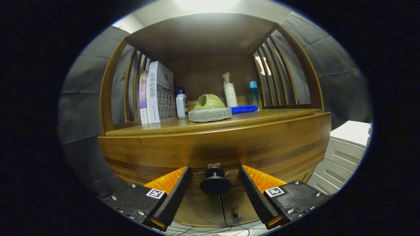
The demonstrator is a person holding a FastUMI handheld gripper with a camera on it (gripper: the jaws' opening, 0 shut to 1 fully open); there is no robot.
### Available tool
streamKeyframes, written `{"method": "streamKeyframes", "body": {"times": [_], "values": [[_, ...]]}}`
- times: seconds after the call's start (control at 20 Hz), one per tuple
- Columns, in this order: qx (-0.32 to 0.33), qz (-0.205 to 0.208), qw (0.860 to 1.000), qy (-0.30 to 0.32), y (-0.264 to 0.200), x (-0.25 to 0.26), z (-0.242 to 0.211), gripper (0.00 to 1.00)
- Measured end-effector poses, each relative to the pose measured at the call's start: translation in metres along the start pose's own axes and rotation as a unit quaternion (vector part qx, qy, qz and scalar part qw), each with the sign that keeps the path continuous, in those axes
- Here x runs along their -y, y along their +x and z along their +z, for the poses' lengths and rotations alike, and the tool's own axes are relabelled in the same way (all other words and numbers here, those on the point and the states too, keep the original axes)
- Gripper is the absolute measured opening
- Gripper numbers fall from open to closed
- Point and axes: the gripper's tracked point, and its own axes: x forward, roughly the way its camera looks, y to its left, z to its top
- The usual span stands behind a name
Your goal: Pull open the drawer, take out the items inside it, and place them on the countertop above the cabinet.
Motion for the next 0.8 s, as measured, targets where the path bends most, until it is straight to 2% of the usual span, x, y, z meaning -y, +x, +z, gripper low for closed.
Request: {"method": "streamKeyframes", "body": {"times": [0.3, 0.5, 0.8], "values": [[0.001, 0.005, 1.0, 0.001, 0.012, -0.001, 0.002, 0.95], [0.012, -0.002, 0.999, -0.033, 0.011, 0.003, 0.007, 0.95], [0.03, 0.011, 0.998, -0.045, -0.036, 0.004, 0.049, 0.95]]}}
